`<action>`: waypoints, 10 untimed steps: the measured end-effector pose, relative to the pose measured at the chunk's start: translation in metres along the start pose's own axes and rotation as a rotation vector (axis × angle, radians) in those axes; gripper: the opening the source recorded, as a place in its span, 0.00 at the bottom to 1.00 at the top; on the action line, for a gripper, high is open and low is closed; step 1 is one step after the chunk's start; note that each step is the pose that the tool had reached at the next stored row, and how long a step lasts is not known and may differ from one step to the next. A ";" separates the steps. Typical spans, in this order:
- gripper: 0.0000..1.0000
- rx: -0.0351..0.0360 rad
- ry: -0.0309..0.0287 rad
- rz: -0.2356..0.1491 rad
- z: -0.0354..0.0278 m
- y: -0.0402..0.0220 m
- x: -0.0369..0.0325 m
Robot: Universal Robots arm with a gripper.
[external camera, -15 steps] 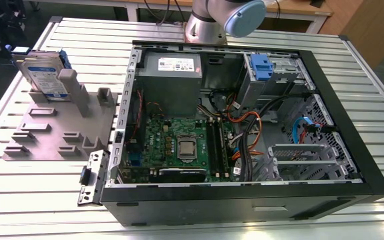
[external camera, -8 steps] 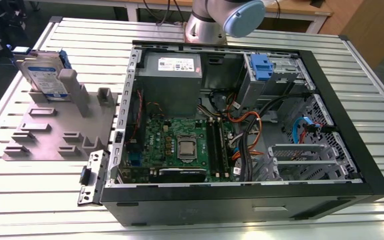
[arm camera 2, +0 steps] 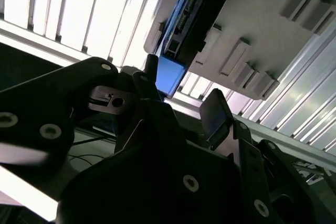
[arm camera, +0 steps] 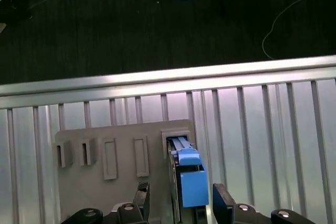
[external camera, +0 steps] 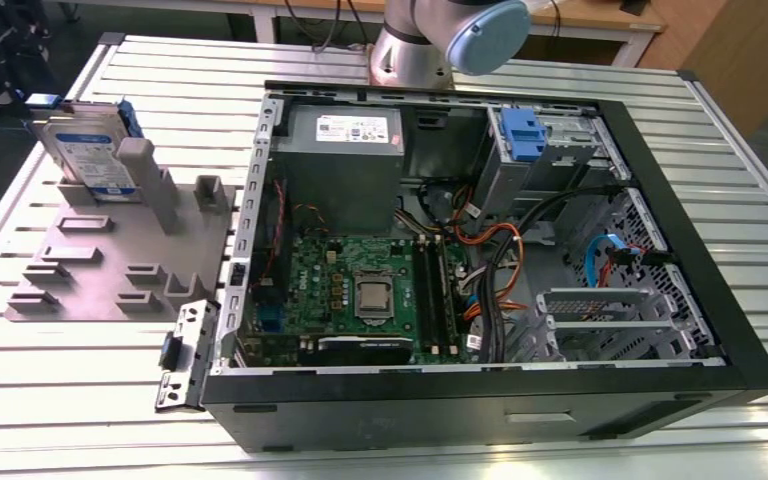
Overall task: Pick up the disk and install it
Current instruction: 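Pick up the disk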
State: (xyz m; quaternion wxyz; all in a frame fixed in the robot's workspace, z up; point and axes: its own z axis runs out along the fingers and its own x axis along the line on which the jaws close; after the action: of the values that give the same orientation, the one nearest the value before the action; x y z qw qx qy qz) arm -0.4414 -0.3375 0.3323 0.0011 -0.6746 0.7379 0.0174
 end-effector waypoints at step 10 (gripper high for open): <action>0.59 0.0193 -0.0005 -0.034 0.0102 0.0010 -0.0045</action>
State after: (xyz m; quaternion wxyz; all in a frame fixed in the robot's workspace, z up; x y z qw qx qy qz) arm -0.4422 -0.3326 0.3222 0.0081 -0.6871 0.7264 0.0104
